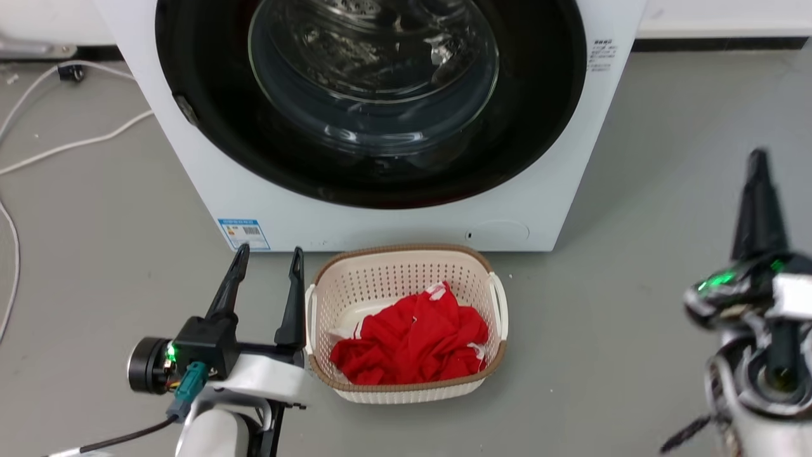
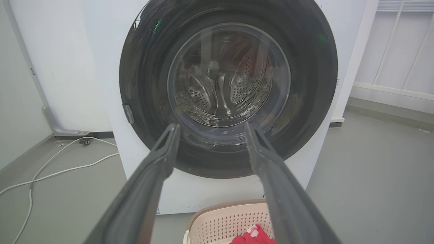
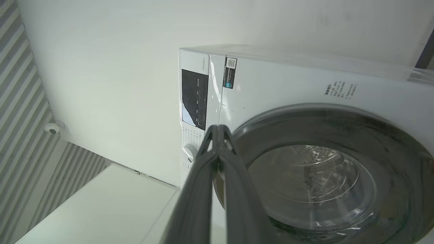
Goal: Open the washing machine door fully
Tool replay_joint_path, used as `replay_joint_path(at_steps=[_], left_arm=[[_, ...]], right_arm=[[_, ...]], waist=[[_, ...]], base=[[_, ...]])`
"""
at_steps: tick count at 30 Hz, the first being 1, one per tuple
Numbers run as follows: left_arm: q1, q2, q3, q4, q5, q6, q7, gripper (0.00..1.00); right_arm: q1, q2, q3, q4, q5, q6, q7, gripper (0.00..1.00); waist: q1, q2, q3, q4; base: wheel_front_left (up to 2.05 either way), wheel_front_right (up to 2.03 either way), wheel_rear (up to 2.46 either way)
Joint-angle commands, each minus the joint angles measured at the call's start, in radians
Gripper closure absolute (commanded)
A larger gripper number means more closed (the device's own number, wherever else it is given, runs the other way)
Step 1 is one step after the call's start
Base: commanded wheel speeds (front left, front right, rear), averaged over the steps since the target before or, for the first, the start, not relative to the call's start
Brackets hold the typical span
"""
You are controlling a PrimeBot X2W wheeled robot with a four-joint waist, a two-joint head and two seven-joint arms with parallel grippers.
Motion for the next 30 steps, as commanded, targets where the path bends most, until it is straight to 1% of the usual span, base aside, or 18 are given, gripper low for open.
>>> replay_joint_path(at_steps=[1,2,3,6,9,12,17,20,23,26,30], left_arm=[[-0.019,0.001,0.002,-0.007,0.005,0.003,-0.002,0.0],[-0.025,0.001,0.002,-0.012,0.005,0.004,-0.003,0.0],[-0.032,0.001,0.004,-0.016,0.006,0.005,-0.002,0.0],[-0.055,0.0,0.004,-0.027,0.005,0.006,-0.002,0.0],[-0.076,0.0,0.005,-0.037,0.004,0.006,-0.003,0.0],[-0.1,0.0,0.001,-0.047,0.002,0.006,-0.003,0.0],[-0.132,0.0,-0.004,-0.058,0.0,0.006,-0.003,0.0],[-0.15,0.001,-0.01,-0.063,-0.002,0.005,-0.003,0.0],[-0.164,0.0,-0.015,-0.069,-0.002,0.006,-0.003,0.0],[-0.174,0.0,-0.019,-0.074,0.001,0.007,-0.003,0.0],[-0.187,0.0,-0.023,-0.08,0.0,0.007,-0.003,0.0]], right_arm=[[-0.049,-0.021,-0.028,0.022,0.014,0.0,0.006,1.0],[-0.085,-0.021,-0.05,0.043,0.056,0.0,0.015,1.0],[-0.121,-0.033,-0.069,0.068,0.074,0.0,0.021,1.0],[-0.245,-0.081,-0.116,0.164,0.119,0.0,0.037,1.0],[-0.372,-0.132,-0.134,0.276,0.142,0.0,0.052,1.0],[-0.508,-0.194,-0.131,0.394,0.152,0.0,0.085,1.0],[-0.714,-0.293,-0.067,0.554,0.107,0.0,0.164,1.0],[-0.832,-0.33,-0.015,0.634,0.083,0.0,0.236,1.0],[-0.927,-0.355,0.051,0.709,0.049,0.0,0.324,1.0],[-1.005,-0.374,0.117,0.756,0.009,0.0,0.414,1.0],[-1.09,-0.367,0.21,0.823,-0.053,0.0,0.525,1.0]], waist=[[-0.0001,0.0,0.027,0.002],[-0.0001,0.0,0.037,0.003],[-0.0001,0.0,0.049,0.003],[-0.0001,0.0,0.083,0.008],[-0.0001,0.0,0.119,0.013],[-0.0001,0.0,0.155,0.023],[-0.0001,0.0,0.208,0.037],[-0.0001,0.0,0.233,0.047],[-0.0001,0.0,0.252,0.053],[-0.0001,0.0,0.27,0.057],[-0.0001,0.0,0.296,0.061]], base=[[0.0,0.0,0.0],[0.0,0.0,0.0],[0.0,0.0,0.0],[0.0,0.0,0.0],[0.0,0.0,0.0],[0.0,0.0,0.0],[0.0,0.0,0.0],[0.0,0.0,0.0],[0.0,0.0,0.0],[0.0,0.0,0.0],[0.0,0.0,0.0]])
